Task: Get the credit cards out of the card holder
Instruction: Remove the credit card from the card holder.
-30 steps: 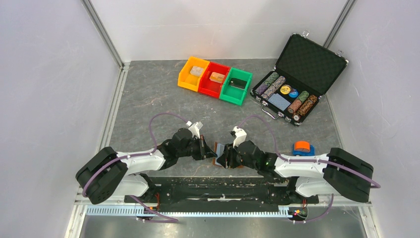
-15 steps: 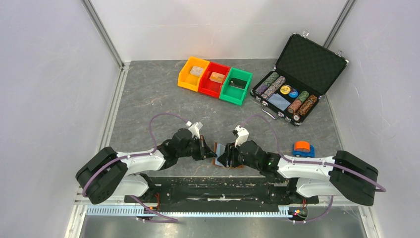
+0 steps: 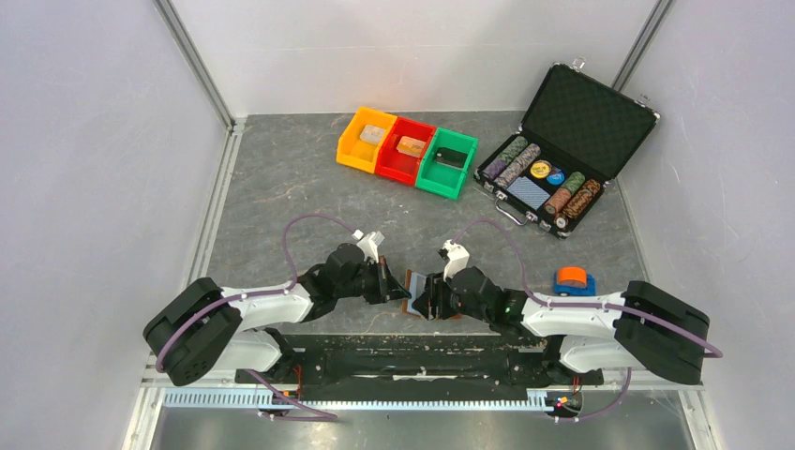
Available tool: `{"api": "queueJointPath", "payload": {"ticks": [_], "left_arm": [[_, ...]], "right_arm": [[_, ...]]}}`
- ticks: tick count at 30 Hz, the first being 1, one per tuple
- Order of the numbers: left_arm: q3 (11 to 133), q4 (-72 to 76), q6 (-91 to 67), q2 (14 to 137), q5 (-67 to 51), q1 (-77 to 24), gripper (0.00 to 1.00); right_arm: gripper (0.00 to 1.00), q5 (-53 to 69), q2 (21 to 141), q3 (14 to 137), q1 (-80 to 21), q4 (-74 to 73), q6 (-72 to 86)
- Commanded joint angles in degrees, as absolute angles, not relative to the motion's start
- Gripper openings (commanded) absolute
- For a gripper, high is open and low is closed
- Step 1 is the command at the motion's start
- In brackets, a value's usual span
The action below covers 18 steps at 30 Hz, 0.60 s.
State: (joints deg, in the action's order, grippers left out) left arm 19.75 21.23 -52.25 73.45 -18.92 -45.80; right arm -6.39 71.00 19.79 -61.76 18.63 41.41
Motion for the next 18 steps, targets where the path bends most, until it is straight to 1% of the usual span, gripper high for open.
{"api": "queueJointPath", "payload": {"ticks": [1,6,18], "left_arm": [[19.51,23.50,-54.51,72.23,-18.30,-46.21,0.02],[19.51,23.55,-54.45,72.26,-18.18,-46.23,0.02],[19.60,23.53,-54.32,72.38,-18.21,-46.23,0.02]], "right_arm": [[0.50,-5.81,71.97,19.57,-62.05,20.85,41.96],[0.45,-7.00,71.32,19.45,-62.05,19.16,42.00],[0.46,-9.50,67.39,18.49,-62.05,15.54,41.84]]}}
